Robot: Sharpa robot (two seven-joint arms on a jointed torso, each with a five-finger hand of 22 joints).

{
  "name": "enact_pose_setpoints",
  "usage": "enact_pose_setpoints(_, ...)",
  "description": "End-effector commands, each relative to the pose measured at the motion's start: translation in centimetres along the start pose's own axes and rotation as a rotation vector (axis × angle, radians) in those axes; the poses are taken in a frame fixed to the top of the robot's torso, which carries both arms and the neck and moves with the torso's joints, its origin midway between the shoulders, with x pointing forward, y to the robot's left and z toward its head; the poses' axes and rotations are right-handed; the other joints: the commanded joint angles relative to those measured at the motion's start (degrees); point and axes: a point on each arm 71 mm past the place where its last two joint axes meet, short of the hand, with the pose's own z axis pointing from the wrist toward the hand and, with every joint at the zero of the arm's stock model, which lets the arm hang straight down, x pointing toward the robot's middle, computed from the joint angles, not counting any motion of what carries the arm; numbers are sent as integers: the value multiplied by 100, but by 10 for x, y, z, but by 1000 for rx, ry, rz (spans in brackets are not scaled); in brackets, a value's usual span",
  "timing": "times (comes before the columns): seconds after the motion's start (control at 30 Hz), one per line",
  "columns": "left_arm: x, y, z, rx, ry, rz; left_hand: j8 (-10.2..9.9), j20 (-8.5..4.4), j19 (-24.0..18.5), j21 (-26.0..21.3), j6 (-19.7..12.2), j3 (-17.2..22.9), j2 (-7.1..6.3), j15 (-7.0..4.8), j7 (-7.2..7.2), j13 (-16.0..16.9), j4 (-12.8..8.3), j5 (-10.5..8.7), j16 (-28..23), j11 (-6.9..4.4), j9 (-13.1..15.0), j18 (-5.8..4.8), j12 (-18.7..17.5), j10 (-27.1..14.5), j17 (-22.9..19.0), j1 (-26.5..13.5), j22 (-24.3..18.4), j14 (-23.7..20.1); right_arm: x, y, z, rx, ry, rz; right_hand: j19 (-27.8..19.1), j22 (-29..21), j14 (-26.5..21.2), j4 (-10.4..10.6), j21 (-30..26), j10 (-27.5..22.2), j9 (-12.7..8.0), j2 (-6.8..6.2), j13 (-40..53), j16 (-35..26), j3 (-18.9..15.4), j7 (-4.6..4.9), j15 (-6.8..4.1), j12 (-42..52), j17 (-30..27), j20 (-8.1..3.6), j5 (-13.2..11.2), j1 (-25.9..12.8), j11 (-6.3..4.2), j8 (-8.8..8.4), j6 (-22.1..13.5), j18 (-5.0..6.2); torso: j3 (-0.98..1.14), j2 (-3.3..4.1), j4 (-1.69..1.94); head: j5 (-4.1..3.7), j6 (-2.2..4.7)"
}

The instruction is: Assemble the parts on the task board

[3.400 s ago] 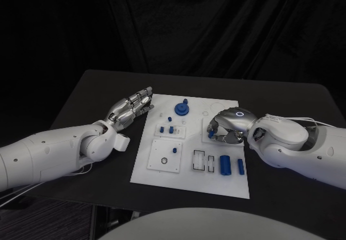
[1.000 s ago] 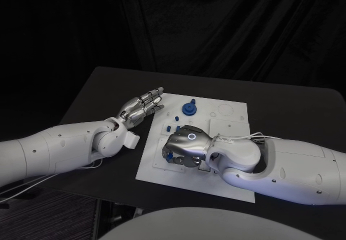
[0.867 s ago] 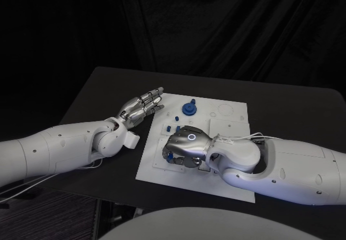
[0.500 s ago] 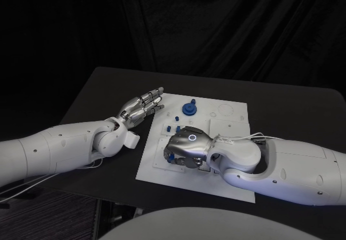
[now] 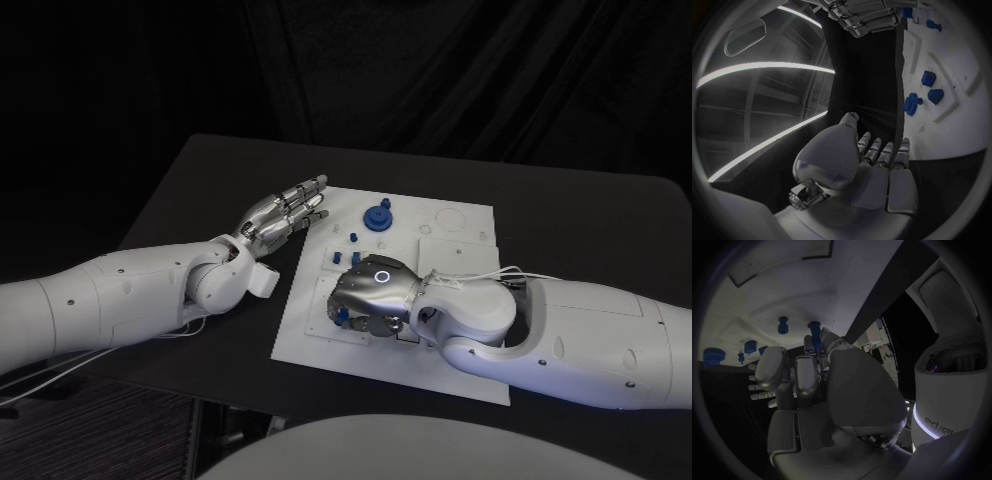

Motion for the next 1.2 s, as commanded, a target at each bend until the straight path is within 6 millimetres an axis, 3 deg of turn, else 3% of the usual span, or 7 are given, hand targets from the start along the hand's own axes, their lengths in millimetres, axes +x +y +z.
enact_pose_setpoints(0.03,1,0,0,10,9,-14,15,19,-6,-22,-1,9,21,46,27,0,-40,22,9,2,6,70,1,-18,-2,50,-7,-6,6,1,0,0,23,-3,-51,841,-31,-31,-39,131,4,10,8,-33,-14,-1,3,-2,-8,8,14,52,-75,-37,-38,-78,-3,1,1,6,-1)
enact_pose_setpoints(0.3,2,0,1,9,12,-16,15,19,-6,-22,-1,9,21,46,27,0,-40,22,9,2,6,70,1,-18,-2,50,-7,-6,10,1,1,-3,33,2,-130,806,-96,66,-193,-86,-108,-62,-3,-107,-51,39,59,-166,-83,52,-26,-85,-12,-347,-468,-57,-3,0,1,-2,-1)
enact_pose_setpoints(0.43,2,1,1,9,11,-16,15,19,-6,-22,-1,9,21,46,27,0,-40,22,9,2,6,70,1,-18,-2,50,-7,-6,13,1,1,-6,46,4,-237,757,-199,191,-405,-538,-244,-192,-35,-206,-136,-173,71,-359,-198,84,-190,-259,100,-635,-1020,-16,-3,-4,-4,-1,-1)
enact_pose_setpoints(0.57,1,1,0,8,10,-15,13,20,-6,-22,-8,14,26,48,31,-1,-53,25,8,3,5,71,-5,-24,-3,48,-9,-9,14,0,0,-5,48,5,-422,682,-383,266,-764,-1283,-470,-264,35,-344,-413,-384,84,-404,-359,93,-433,-442,165,-617,-1750,36,1,-6,-6,-8,-1)
enact_pose_setpoints(0.7,0,1,0,7,8,-14,13,20,-6,-22,-8,14,26,48,31,-1,-53,25,8,3,5,71,-5,-24,-3,48,-9,-9,14,-3,-5,6,36,8,-533,633,-516,372,-1019,-1864,-609,-292,176,-437,-684,-509,92,-239,-483,113,-526,-479,157,-605,-2007,72,0,-14,-9,-21,-1)
enact_pose_setpoints(1.03,-2,3,-2,0,3,-13,12,20,-5,-22,-10,16,28,47,35,-2,-62,25,6,3,5,71,-8,-28,-4,44,-10,-12,-9,-16,-35,34,-175,104,-610,604,-608,755,-1239,-2643,-909,-459,389,-460,-874,-624,112,218,-536,131,-525,-310,173,-642,-2647,97,6,-21,-12,-112,-1)
enact_pose_setpoints(1.2,-4,5,-4,-5,-3,-12,15,20,-5,-22,5,16,28,46,40,-2,-65,25,6,2,7,71,-10,-30,-4,43,-11,-14,-35,-30,-62,71,-338,172,-555,624,-562,741,-1170,-2746,-923,-340,470,-398,-792,-575,116,509,-480,133,-325,-203,186,-582,-2482,87,7,-18,-9,-183,-1)
